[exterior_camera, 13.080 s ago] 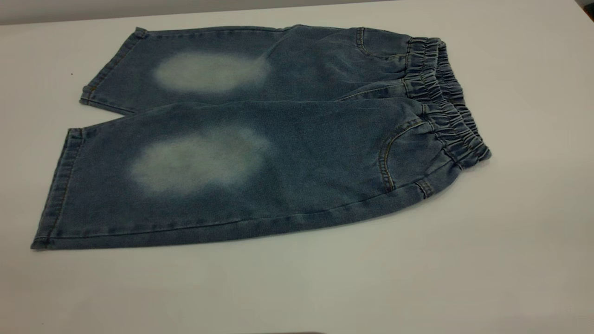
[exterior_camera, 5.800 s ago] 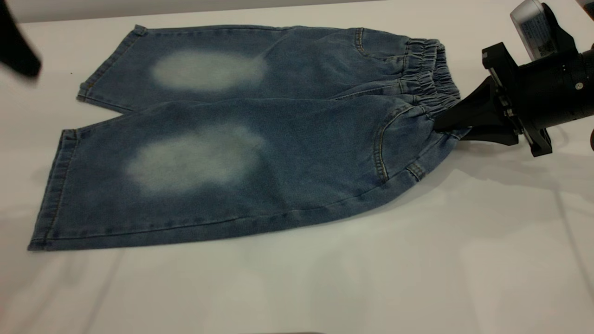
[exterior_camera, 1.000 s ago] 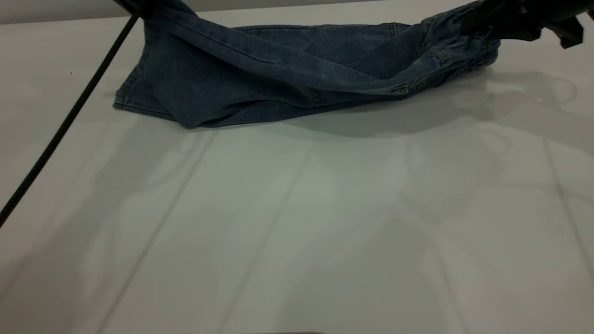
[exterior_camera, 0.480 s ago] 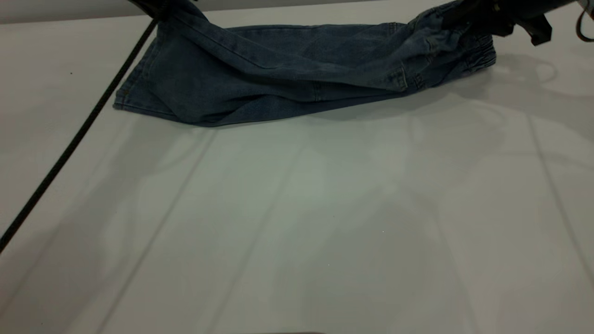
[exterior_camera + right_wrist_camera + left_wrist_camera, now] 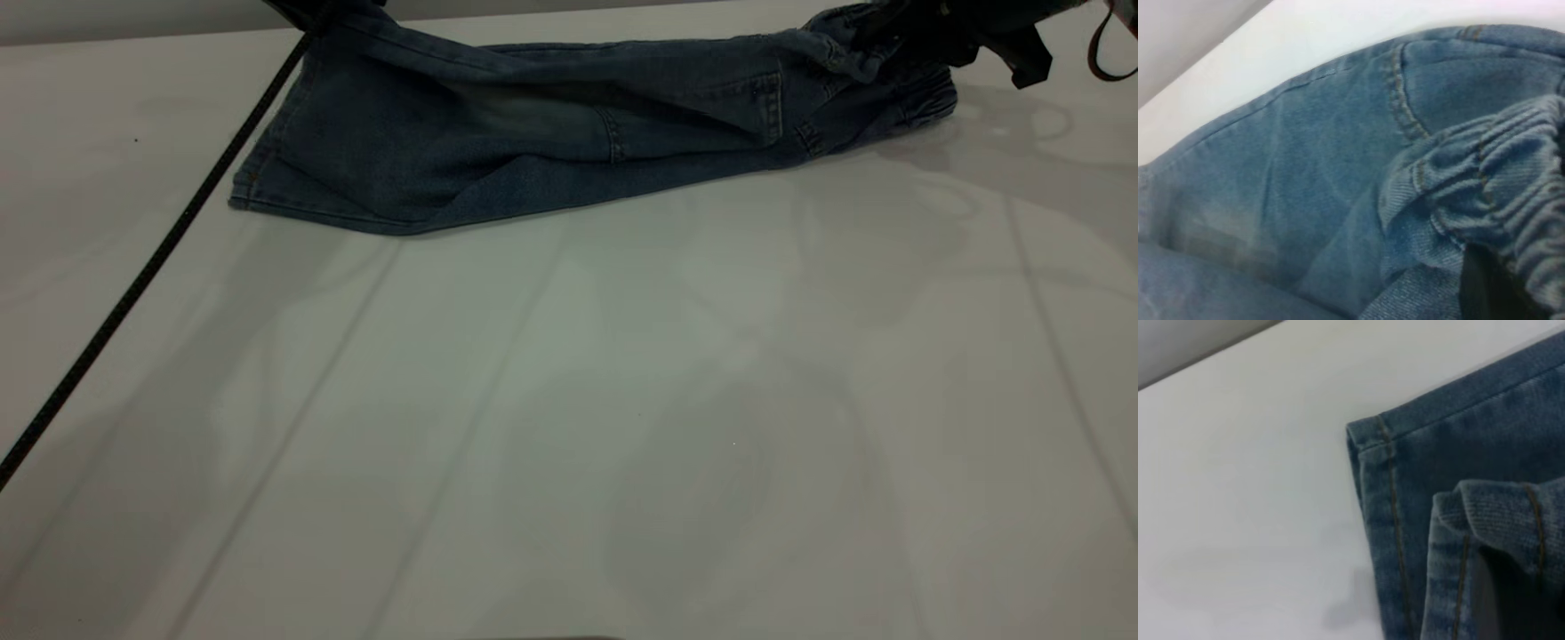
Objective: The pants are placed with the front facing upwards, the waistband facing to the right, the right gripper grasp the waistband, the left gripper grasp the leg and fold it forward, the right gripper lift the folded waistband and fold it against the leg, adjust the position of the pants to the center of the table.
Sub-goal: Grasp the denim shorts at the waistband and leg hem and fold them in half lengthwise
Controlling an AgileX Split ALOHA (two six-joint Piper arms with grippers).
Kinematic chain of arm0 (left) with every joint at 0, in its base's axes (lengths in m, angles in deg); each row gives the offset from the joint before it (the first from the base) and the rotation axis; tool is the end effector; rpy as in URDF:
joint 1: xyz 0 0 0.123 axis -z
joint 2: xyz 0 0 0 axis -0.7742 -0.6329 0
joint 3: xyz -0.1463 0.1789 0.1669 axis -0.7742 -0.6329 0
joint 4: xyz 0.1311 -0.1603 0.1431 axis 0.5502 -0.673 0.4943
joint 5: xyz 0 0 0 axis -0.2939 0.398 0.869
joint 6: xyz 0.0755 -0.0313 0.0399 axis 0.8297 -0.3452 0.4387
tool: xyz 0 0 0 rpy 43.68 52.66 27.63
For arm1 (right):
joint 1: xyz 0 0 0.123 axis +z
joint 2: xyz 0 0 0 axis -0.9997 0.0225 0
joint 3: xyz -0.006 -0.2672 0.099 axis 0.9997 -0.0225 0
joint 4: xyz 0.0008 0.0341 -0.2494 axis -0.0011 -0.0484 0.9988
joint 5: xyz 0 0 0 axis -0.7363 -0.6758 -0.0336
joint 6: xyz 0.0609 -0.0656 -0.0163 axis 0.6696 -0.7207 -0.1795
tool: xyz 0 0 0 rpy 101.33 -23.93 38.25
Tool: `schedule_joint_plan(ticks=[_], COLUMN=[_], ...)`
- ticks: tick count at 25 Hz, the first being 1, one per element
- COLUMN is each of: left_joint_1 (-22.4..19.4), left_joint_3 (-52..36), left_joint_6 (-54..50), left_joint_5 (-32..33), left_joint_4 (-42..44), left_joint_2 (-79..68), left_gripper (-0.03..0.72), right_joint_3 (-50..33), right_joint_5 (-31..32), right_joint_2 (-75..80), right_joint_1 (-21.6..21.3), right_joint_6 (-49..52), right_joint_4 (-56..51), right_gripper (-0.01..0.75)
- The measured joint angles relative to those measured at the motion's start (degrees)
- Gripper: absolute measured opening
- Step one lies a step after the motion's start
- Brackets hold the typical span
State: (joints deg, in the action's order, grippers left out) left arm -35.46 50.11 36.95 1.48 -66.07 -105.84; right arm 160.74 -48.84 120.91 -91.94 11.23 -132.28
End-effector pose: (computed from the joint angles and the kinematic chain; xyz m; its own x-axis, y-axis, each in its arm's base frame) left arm 0.5009 -0.1206 0.1396 -0.7111 0.3687 -0.5987 0.2809 0.9295 0.2388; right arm 0.4610 0.0233 0.0746 -0.7991 0.4879 -0.3513 0.1278 0.7089 0.6937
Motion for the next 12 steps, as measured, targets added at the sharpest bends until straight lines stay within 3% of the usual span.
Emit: schedule_joint_plan(ticks=[4, 10, 12], left_joint_1=[0.0, 0.0, 0.0], left_joint_3=[0.0, 0.0, 0.0], left_joint_6=[0.0, 0.0, 0.1], left_joint_5=[0.0, 0.0, 0.0], left_joint_4=[0.0, 0.0, 0.0], left_joint_2=[-0.1, -0.3, -0.4], left_gripper=[0.05, 0.05, 0.05], right_joint_3=[1.1, 3.6, 4.3], right_joint_5=[0.0, 2.0, 2.9], right_joint_2=[0.1, 0.1, 0.1], right_joint_1=[0.0, -0.1, -0.2], right_joint_6=[-0.1, -0.1, 0.0], right_joint_4=[0.1, 0.4, 0.8], right_gripper=[0.185, 0.562, 0.652])
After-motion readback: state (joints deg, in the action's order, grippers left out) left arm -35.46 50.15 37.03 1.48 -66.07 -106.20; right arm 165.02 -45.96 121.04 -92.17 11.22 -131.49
